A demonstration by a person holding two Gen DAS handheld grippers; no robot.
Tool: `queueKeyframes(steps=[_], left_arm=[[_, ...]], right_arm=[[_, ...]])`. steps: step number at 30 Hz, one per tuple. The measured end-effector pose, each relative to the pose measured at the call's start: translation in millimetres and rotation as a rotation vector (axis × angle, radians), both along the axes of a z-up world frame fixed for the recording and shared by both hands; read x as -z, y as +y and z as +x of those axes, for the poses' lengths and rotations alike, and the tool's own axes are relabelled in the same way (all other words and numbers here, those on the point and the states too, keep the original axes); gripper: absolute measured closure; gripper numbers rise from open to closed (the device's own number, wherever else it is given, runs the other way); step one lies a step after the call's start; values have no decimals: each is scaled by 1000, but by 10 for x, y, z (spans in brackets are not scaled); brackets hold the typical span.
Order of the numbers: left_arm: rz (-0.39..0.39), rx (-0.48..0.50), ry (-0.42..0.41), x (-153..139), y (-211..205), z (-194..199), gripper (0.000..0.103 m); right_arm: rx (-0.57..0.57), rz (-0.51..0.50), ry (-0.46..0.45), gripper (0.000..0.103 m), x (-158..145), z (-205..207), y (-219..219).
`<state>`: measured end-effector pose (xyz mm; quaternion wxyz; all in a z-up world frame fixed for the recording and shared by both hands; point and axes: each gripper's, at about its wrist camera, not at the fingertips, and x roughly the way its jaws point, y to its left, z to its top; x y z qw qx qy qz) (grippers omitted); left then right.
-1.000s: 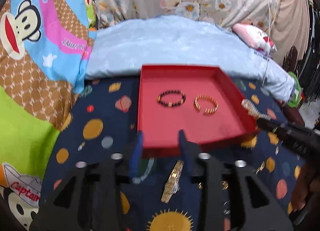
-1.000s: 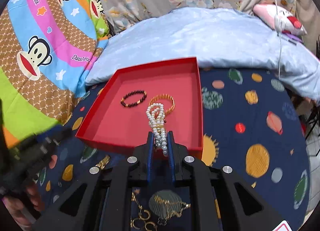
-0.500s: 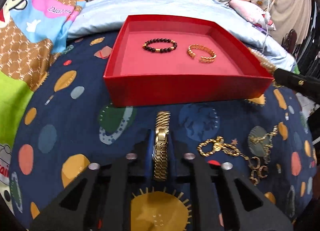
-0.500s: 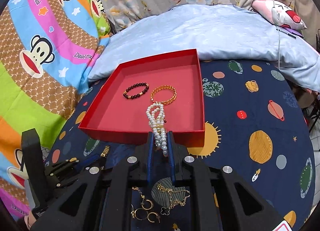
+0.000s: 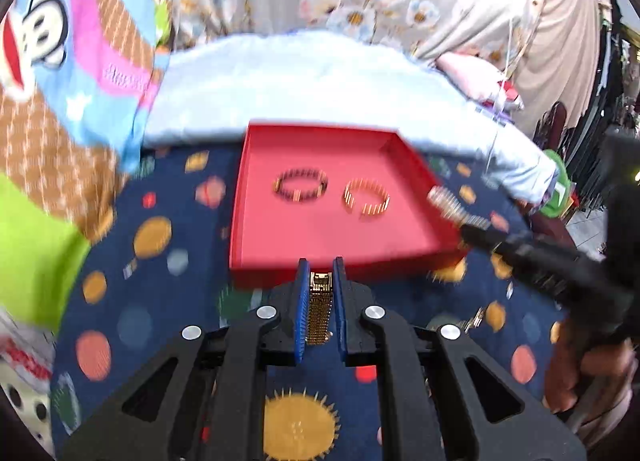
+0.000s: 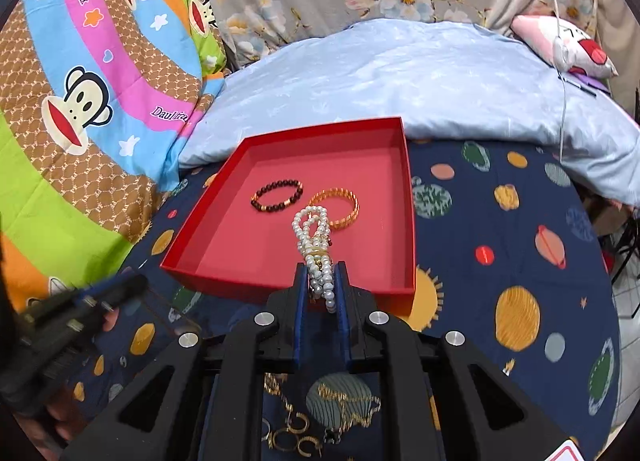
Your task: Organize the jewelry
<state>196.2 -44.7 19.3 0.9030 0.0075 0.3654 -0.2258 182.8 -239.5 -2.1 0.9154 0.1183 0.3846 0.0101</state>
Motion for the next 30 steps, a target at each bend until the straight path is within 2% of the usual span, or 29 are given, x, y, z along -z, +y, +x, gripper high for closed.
queueKeyframes(steps=[5,8,14,17,18,21,24,25,30], left_arm=[[0,-6,-95,-404,-146,244,92],[-1,-17,-109,-476,-233,451,92],[32,-47,-66,-245,-380,811,92],[41,-78,-45,-84,-373,917,92],[47,-92,-47,-52,-359,932,89],[65,-129,-67,-27,-267,888,63],[89,-142,-102,-55,-183,752,48],[98,-144,-109,-50,-144,672,45],[124,-139,-73,97,-7,346,44]], right_arm=[[-9,-28,1,91,-26,216,33],[-10,-44,16,91,30,362,42],[-11,-34,52,89,240,567,30],[7,-26,40,75,250,551,-3],[12,-20,34,70,239,531,-12],[25,2,21,67,184,408,-59],[43,22,11,63,136,210,-124],[49,30,10,63,126,141,-145],[72,57,8,63,117,-340,-231]])
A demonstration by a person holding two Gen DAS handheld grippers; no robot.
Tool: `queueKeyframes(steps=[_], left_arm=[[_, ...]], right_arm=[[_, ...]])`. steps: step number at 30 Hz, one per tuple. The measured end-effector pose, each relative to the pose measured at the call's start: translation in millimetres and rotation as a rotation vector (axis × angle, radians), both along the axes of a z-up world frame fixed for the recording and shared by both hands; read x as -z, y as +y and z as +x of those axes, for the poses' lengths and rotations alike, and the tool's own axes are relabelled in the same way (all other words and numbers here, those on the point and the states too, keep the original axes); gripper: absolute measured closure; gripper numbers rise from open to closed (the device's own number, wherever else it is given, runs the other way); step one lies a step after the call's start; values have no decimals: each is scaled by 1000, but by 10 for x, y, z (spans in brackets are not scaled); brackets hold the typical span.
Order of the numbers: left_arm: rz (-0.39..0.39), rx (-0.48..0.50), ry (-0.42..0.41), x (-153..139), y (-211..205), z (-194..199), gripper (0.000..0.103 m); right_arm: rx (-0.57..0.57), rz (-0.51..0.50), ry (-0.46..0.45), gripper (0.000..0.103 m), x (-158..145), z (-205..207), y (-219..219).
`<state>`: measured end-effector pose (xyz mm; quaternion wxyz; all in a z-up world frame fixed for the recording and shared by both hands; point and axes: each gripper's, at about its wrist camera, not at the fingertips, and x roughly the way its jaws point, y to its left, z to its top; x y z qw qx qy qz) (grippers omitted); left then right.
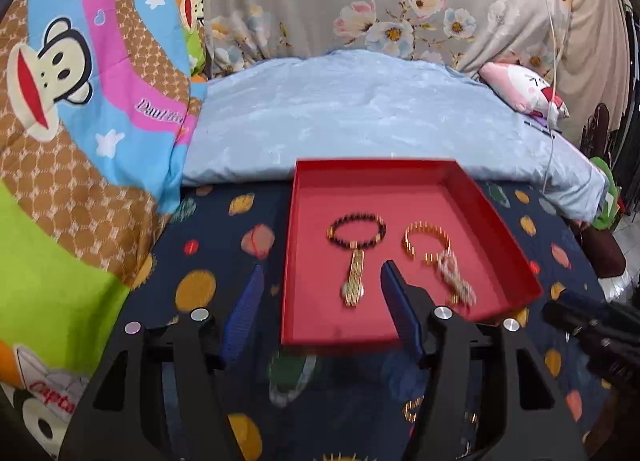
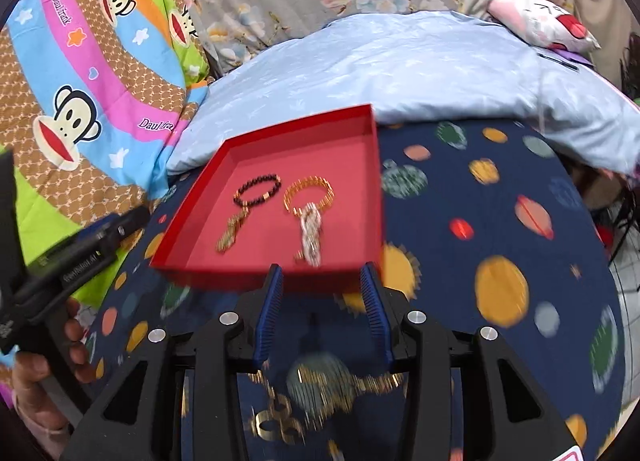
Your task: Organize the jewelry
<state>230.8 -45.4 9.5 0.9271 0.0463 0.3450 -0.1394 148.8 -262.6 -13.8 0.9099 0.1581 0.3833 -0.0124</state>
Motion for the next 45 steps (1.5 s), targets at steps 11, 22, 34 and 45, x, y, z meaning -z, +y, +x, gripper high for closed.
queueKeyframes(steps=[11,22,34,45], left_arm=[[-37,27,146,493,167,-807,44],[1,87,171,674,-42,-1198,44],[6,29,185,708,219,-1189,44],[-17,40,185,679,228,-1204,44]], right_arm=[[20,-65,65,63,250,-954,106],[-82,-9,115,80,477,-1058,406],[-194,-61,121,94,493,-616,832],[-209,-75,157,98,613,-482,868]])
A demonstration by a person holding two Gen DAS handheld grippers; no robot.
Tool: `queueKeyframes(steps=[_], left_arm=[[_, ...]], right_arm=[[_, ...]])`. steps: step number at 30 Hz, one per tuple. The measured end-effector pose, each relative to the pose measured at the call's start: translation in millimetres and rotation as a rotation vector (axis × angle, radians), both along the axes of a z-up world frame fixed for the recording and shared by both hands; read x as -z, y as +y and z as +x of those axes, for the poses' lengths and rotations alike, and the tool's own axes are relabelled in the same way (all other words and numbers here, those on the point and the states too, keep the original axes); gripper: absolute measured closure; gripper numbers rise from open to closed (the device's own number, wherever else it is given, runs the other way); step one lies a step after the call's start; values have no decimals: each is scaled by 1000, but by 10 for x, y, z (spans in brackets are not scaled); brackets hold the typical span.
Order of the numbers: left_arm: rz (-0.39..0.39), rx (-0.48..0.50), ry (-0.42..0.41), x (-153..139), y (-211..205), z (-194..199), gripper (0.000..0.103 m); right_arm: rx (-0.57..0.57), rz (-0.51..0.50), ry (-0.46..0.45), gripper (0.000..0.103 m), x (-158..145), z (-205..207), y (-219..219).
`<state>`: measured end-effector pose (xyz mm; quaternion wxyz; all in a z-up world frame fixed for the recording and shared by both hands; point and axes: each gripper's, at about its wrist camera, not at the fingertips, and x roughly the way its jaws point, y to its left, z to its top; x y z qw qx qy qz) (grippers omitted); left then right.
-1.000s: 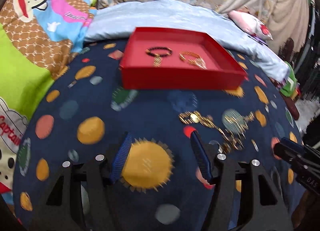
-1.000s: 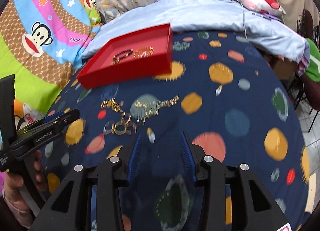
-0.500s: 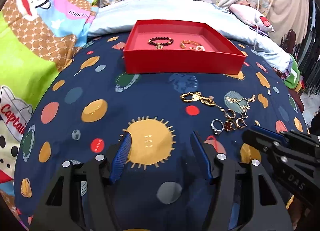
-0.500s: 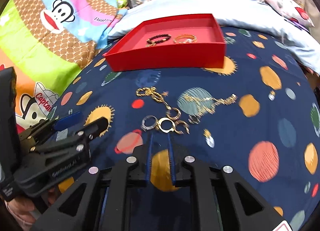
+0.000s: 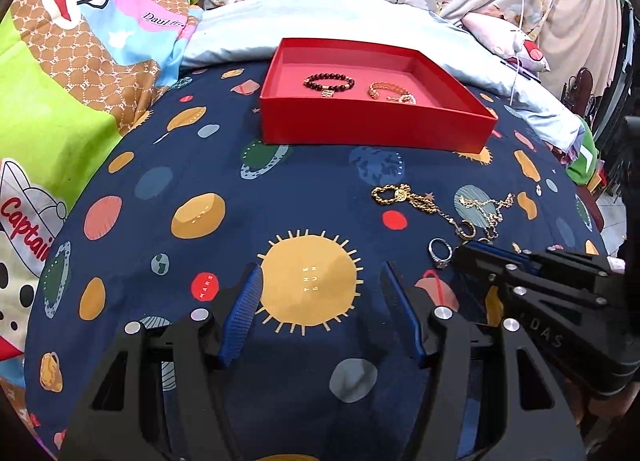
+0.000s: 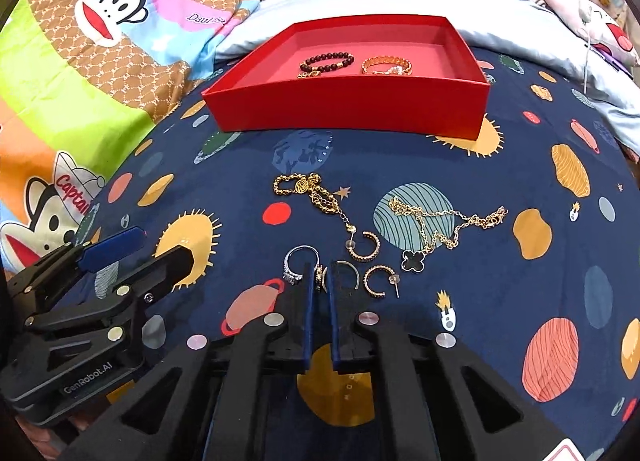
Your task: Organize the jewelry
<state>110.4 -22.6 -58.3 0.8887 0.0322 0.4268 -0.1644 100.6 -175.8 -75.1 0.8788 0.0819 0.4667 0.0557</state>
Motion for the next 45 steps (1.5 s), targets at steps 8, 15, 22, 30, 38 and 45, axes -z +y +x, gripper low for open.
queueKeyframes(steps=[8,15,22,30,38,45], left_arm=[[-17,54,16,5,-208,-46,44],[-32,120,30,51,-573,-55,44],[-7,128,32,174,-770,-9,56],[-22,127,31,181,-707,18,85],[-41,120,28,101,-575,-12,85],[-56,96,-32,-218,-402,23,85]], right_arm=[[39,16,-44,100,-151,-158,-132],[101,28,-82,100,-318,-393,-369],[141,47,-84,100,-329,-492,-524],[147,61,-84,100,-307,-501,-533],[143,61,-95,100,-359,-511,-504],[135,53,-129,100,-508,-455,-491]])
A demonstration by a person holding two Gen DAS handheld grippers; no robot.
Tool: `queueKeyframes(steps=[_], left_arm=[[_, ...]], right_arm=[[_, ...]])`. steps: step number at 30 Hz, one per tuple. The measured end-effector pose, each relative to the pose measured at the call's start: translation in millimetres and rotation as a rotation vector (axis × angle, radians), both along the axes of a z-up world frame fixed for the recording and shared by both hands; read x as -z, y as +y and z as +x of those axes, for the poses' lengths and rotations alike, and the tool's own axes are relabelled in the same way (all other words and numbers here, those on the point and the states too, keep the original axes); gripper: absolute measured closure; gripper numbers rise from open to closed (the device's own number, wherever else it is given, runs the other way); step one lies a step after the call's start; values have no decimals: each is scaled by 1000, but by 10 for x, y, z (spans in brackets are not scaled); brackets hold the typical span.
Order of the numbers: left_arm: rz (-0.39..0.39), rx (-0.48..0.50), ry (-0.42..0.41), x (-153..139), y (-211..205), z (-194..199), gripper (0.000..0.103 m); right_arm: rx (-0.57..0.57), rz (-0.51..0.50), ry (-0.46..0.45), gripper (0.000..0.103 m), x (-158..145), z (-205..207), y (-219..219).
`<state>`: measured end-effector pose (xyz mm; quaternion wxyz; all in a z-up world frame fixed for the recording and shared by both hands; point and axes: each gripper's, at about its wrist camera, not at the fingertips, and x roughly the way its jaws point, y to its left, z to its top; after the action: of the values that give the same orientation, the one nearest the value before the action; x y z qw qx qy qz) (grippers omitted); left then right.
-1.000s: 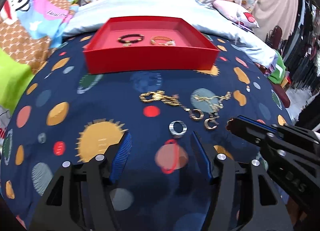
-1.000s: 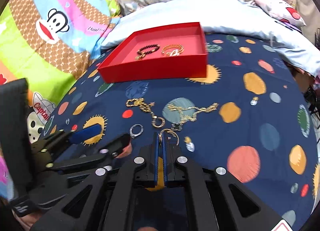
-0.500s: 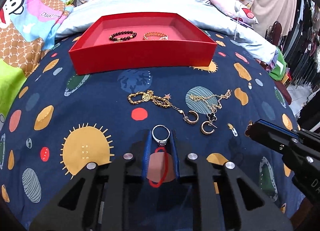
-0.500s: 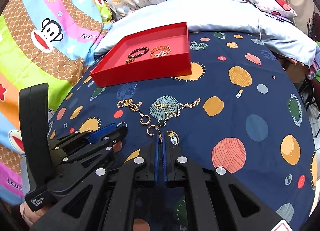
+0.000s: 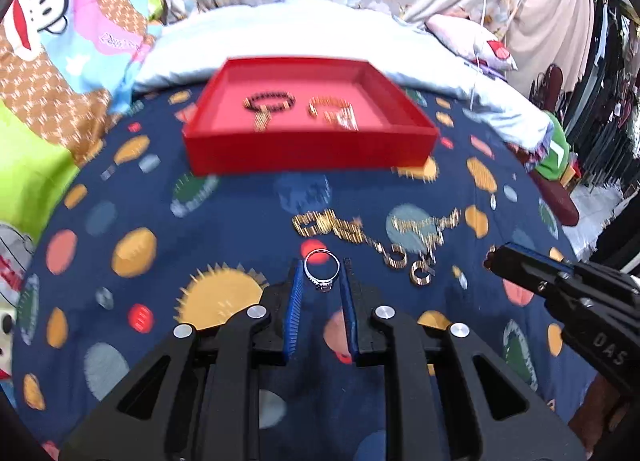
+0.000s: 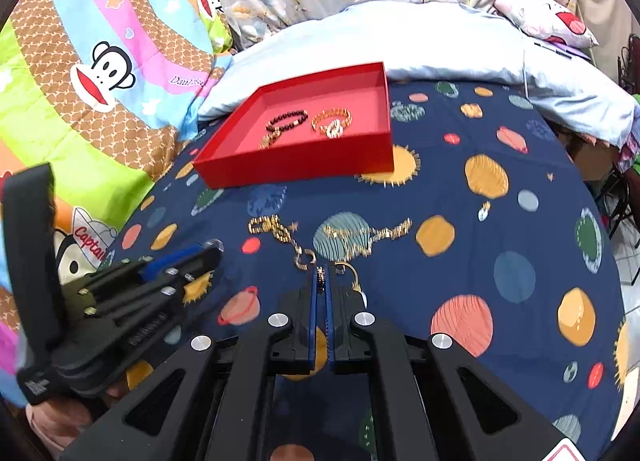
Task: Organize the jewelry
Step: 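Lower the earrings into the tray with the right tool while the left tool holds the ring above it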
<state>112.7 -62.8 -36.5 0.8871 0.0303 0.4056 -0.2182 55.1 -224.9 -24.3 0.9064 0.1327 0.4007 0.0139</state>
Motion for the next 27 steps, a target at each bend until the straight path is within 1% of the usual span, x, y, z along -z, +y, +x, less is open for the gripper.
queueKeyframes(steps=[5,9,11,14,16,20,27], left_arm=[[1,-19,-71,-319,69,208,85],[16,-39,-137,-559,63,478,85],[15,-50,-154,-634,45,645,85],[12,-70,-151,-673,-2,914,85],[23,-88,-156,-676,-35,1066,85],[36,-108,-155,-646,-85,1298,85],[70,-131,-141,-540,-125,1538,85]], right_arm=[[-11,-25,-48,100,-212,188,-12],[-15,-26,-89,100,-400,493,-71],[-17,-16,-103,100,-469,667,-102],[-19,-1,-109,100,-520,999,-150],[-17,-1,-106,100,-514,1153,-158],[-14,-13,-94,100,-467,1373,-150],[-18,-25,-52,100,-278,1658,-102]])
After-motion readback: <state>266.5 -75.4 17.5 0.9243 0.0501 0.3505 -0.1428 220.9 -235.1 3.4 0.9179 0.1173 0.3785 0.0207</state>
